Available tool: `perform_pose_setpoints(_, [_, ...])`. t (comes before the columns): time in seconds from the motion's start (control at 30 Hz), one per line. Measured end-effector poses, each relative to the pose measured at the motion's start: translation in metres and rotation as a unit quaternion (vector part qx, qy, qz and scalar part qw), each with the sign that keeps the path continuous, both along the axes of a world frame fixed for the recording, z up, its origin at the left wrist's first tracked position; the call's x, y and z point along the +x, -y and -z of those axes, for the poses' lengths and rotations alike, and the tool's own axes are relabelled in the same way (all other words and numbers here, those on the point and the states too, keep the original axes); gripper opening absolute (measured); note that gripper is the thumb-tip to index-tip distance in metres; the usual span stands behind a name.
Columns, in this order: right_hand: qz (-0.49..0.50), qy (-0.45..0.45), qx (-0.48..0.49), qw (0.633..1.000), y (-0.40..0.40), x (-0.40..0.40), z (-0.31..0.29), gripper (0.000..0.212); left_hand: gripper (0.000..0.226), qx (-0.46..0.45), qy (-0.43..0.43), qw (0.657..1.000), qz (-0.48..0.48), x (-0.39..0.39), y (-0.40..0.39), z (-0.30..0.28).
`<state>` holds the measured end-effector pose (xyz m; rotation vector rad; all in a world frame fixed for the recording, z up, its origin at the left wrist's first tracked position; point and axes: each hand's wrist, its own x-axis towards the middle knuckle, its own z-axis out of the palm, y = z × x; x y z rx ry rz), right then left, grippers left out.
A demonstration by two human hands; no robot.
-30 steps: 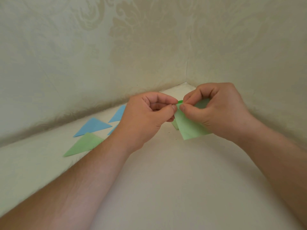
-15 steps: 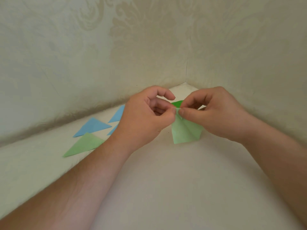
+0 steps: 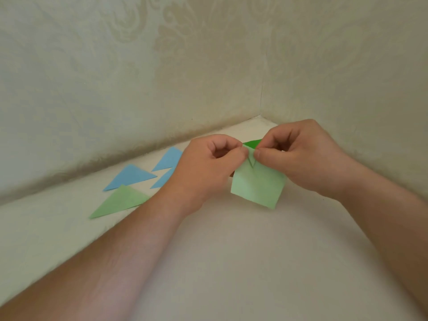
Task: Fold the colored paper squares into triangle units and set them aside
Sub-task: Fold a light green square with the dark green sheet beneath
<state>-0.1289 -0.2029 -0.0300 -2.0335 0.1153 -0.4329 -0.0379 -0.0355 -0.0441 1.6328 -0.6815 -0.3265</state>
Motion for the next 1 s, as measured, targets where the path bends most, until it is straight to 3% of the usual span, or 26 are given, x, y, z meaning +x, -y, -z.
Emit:
perform_pose_setpoints(0.23, [0.001, 0.014, 0.030, 0.999, -0.002, 0.004, 0.003, 0.016, 0.020, -0.014, -0.019, 1.000, 0.010, 0.004, 0.003, 0.006])
perform_pose_setpoints(0.5, [0.004, 0.016, 0.043, 0.999, -0.002, 0.006, 0.004, 0.016, 0.012, -0.002, -0.046, 0.998, 0.045, 0.005, 0.000, 0.004])
perform_pose_setpoints(1.0, [0.027, 0.039, 0.068, 0.997, 0.001, 0.011, 0.009, 0.019, 0.010, 0.056, -0.017, 0.997, 0.058, 0.003, -0.001, 0.004])
